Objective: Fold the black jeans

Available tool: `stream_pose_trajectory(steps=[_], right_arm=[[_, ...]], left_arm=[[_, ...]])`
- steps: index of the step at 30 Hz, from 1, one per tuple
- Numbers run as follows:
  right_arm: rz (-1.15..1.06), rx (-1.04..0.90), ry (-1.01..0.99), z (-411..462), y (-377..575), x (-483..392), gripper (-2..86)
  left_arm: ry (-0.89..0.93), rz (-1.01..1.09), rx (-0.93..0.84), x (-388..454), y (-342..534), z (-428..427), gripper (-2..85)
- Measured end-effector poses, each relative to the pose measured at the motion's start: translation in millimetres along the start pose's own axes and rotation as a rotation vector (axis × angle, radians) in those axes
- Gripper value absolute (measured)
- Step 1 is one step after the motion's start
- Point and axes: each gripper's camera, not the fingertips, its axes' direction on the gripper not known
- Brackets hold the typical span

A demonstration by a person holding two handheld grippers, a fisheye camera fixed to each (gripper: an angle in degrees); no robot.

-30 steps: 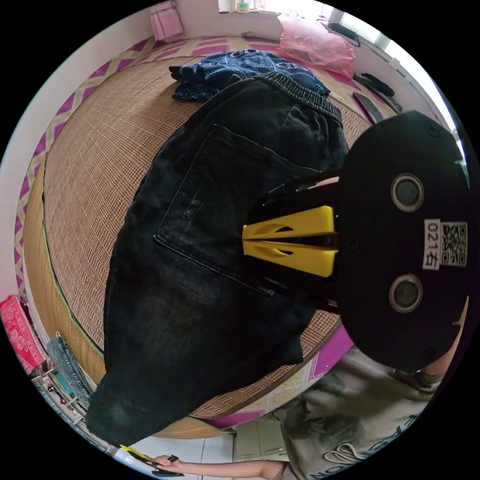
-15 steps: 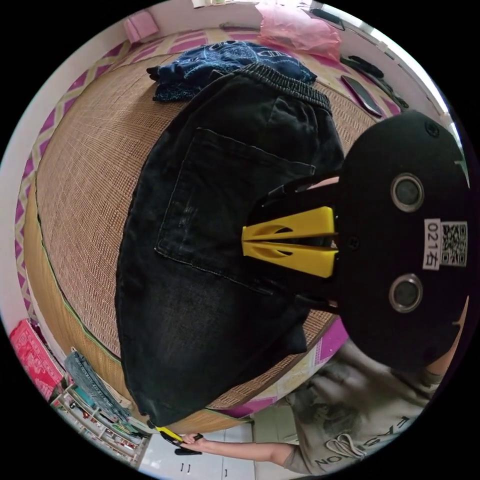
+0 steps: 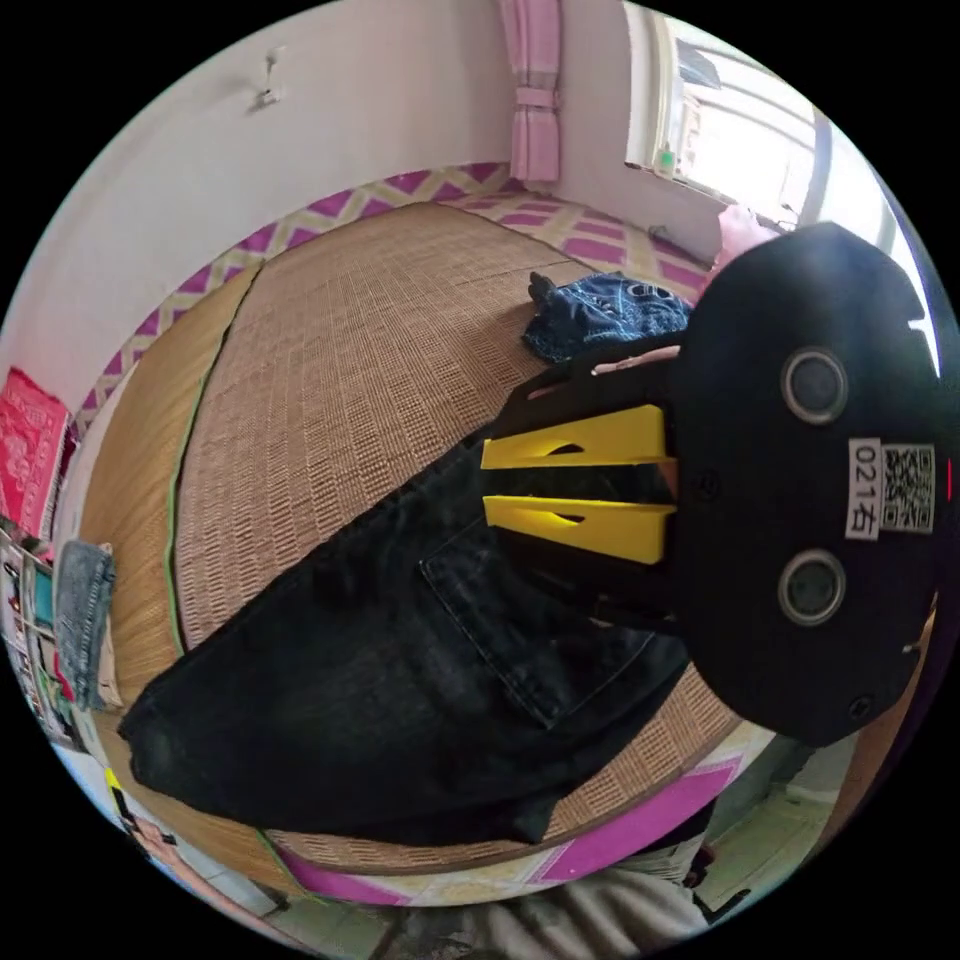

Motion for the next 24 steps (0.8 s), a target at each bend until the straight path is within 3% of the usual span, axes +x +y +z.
stream_pose_trajectory(steps=[10,16,24], right_arm=[[-0.149,-0.175,-0.067,80.9,-29.1,30.2,6.2],[-0.211,-0.17,-0.145,84.1,-19.2,34.2,-0.1],[-0.159,-0.031,-0.141,61.1,35.4,25.5,-0.8]], left_arm=[[0.006,0.263,-0.364,61.5,-128.7,196.4,8.3],[0.018,0.38,-0.484,98.3,-156.6,249.9,8.8],[0.002,0.374,-0.535,103.0,-180.5,275.1,9.3]])
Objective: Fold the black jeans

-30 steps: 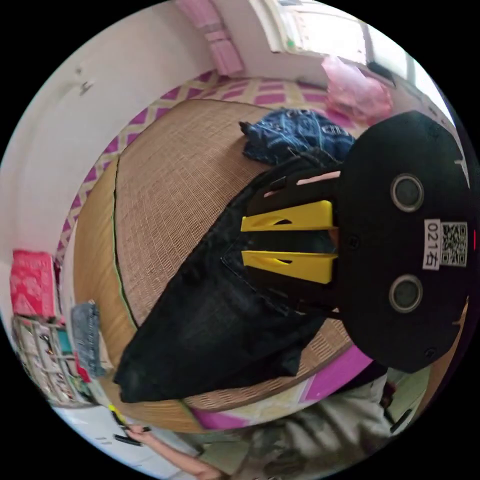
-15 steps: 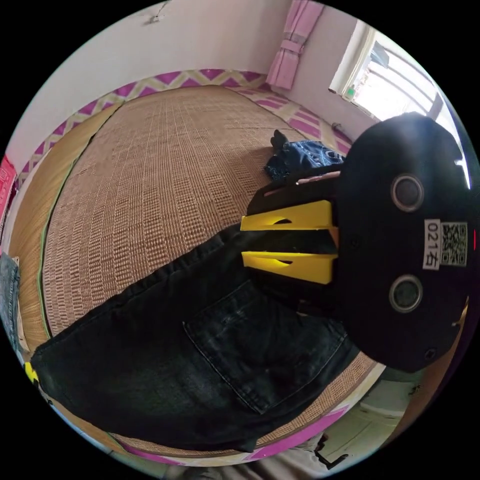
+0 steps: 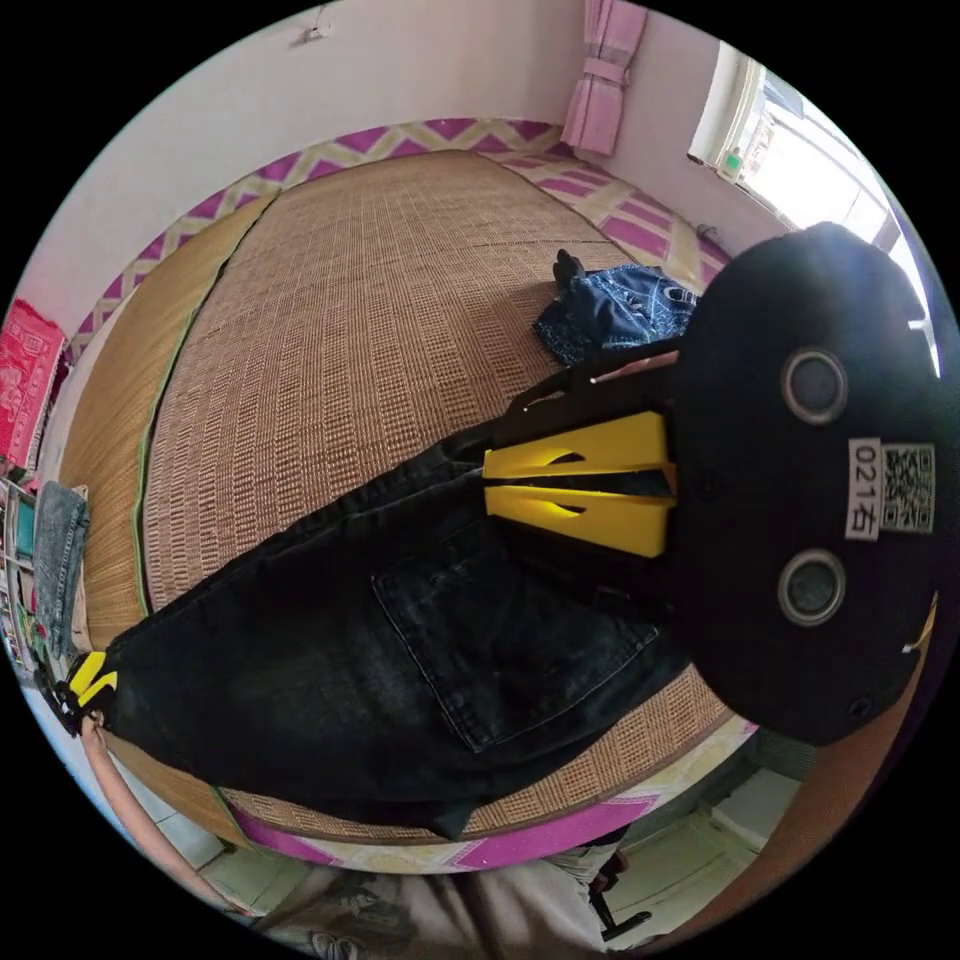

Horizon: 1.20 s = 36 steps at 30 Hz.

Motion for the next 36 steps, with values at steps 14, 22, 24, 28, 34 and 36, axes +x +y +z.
stream_pose_trajectory(steps=[14,22,24,28,34,36], right_arm=[[0.108,0.237,0.049,-29.9,147.9,-75.2,-0.8],[0.155,0.316,0.164,-30.4,235.9,-173.1,-0.9],[0.138,0.328,0.151,-26.2,263.5,-209.4,-1.0],[0.168,0.415,0.052,-5.8,339.6,-298.7,-0.9],[0.244,0.252,-0.062,129.7,375.1,-388.0,-0.6],[0.329,0.329,0.001,154.9,386.6,-399.2,-0.2]], left_arm=[[-0.088,0.128,0.203,78.9,57.0,-171.8,-0.4],[-0.196,0.174,0.335,173.0,147.4,-291.8,-0.7],[-0.148,0.202,0.345,196.5,186.5,-306.8,-0.7],[-0.004,0.136,0.382,234.8,286.2,-317.2,-0.5],[0.164,-0.14,0.338,233.7,377.1,-223.5,-0.5],[0.184,-0.205,0.335,229.4,393.1,-205.4,-0.5]])
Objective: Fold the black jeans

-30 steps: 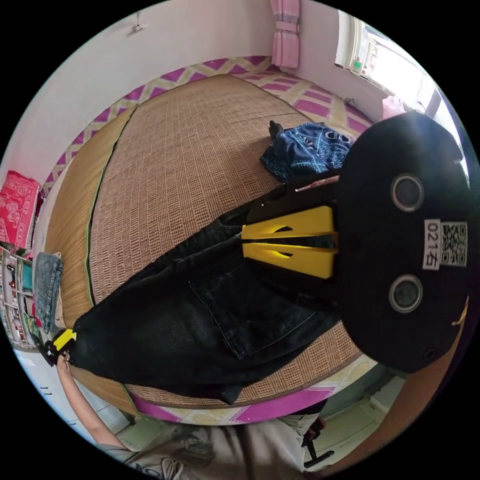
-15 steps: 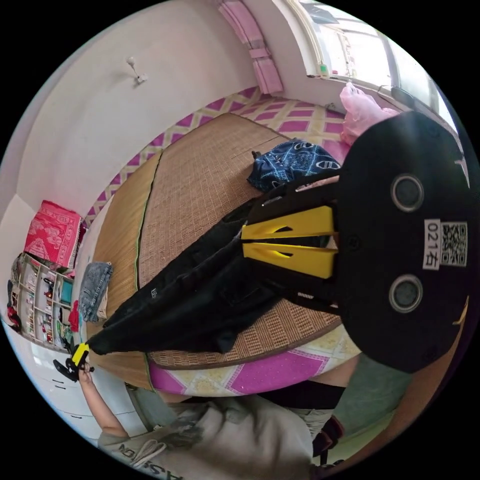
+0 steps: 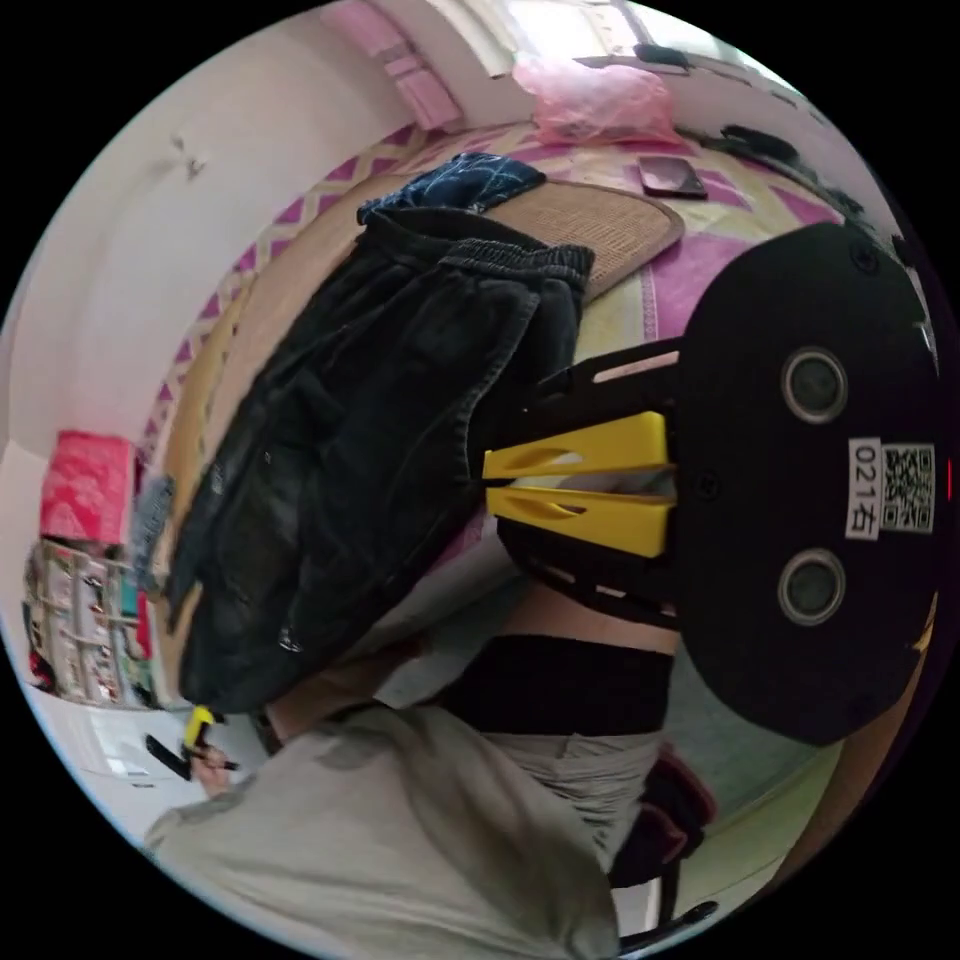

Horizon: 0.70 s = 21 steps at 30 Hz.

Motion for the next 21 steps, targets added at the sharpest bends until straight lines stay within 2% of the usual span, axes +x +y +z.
stream_pose_trajectory(steps=[2,5,6,7,9,11,13,15,18,21], right_arm=[[0.097,0.015,-0.045,6.3,19.6,9.2,1.1],[0.079,-0.03,-0.089,0.5,38.9,8.8,2.6],[0.064,-0.046,-0.134,-2.0,43.6,10.6,2.6],[0.047,-0.054,-0.262,-9.5,55.1,18.4,2.9],[0.103,0.043,-0.336,-29.7,77.0,39.0,2.2],[0.249,0.294,-0.256,-57.4,103.3,67.5,0.0],[0.287,0.405,-0.214,-62.4,106.8,76.1,-0.6],[0.27,0.433,-0.199,-55.5,96.3,78.1,-0.9],[0.206,0.438,-0.241,-34.4,70.8,74.8,-1.0],[0.161,0.439,-0.298,-13.5,52.5,69.1,-1.0]], left_arm=[[0.013,-0.049,0.065,-9.1,12.8,-9.4,-0.6],[0.037,-0.115,0.184,-20.8,27.1,-40.4,-0.8],[0.007,-0.162,0.25,-25.8,36.0,-59.0,-0.8],[0.009,-0.198,0.33,-33.1,47.6,-81.5,-0.8],[-0.036,-0.259,0.415,-45.2,61.3,-111.4,-0.7],[-0.175,-0.323,0.384,-55.7,58.8,-125.0,-0.3],[-0.325,-0.306,0.256,-65.4,32.8,-118.0,1.6],[-0.403,-0.252,0.195,-68.6,12.7,-105.5,5.1],[-0.387,-0.147,0.11,-69.2,-12.1,-85.6,10.7],[-0.4,-0.045,0.043,-58.1,-27.2,-77.1,11.2]])
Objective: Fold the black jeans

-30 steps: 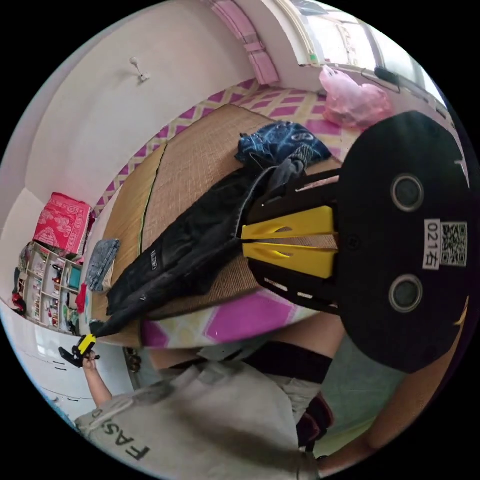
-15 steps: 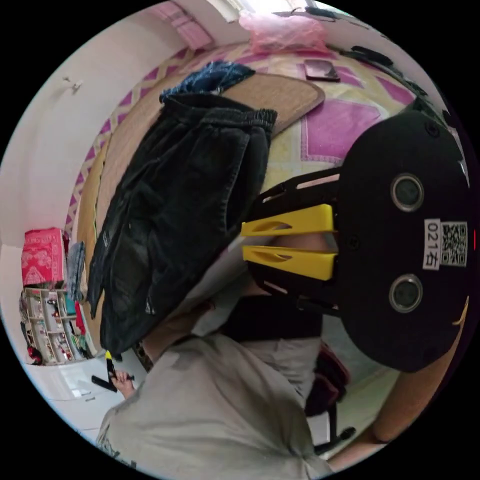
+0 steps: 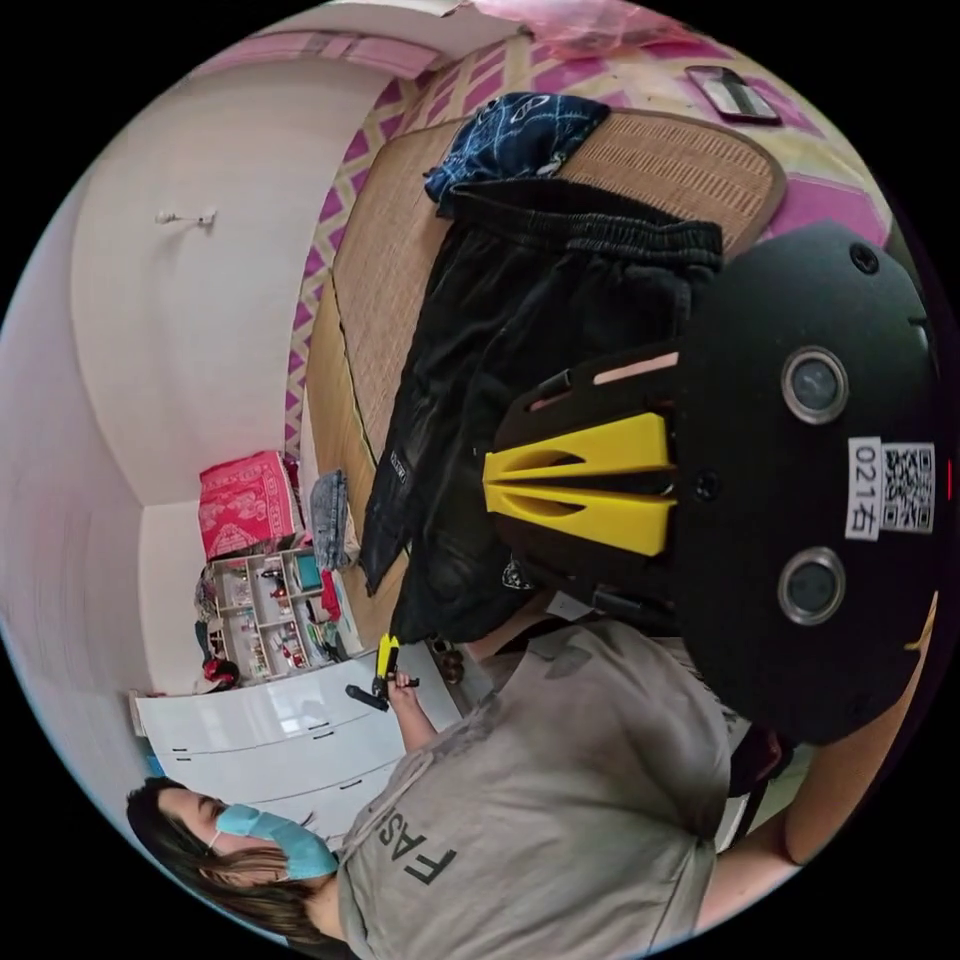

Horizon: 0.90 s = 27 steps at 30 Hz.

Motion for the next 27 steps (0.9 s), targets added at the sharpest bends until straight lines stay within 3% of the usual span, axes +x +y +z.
stream_pose_trajectory(steps=[6,11,17,22,25,27], right_arm=[[-0.03,-0.04,-0.058,41.4,0.2,-1.9,-1.0],[0.029,-0.006,-0.062,53.6,2.8,7.1,-1.0],[0.038,-0.008,-0.03,65.4,-12.5,6.2,-1.0],[0.052,0.008,-0.027,84.9,-31.7,3.3,-1.0],[0.071,-0.005,-0.026,103.9,-38.9,-1.7,-1.0],[0.099,-0.008,-0.023,112.4,-40.4,-5.4,-1.0]], left_arm=[[0.049,0.008,-0.053,-9.5,-21.6,12.4,0.2],[0.027,0.086,-0.056,6.9,-62.0,-7.0,-0.8],[-0.028,0.237,-0.069,20.7,-169.9,-29.1,-0.9],[0.01,0.228,-0.306,-8.7,-249.0,74.0,-1.0],[0.083,0.156,-0.483,-25.4,-239.5,158.5,-1.0],[0.11,0.123,-0.422,-29.9,-230.4,167.1,-0.9]])
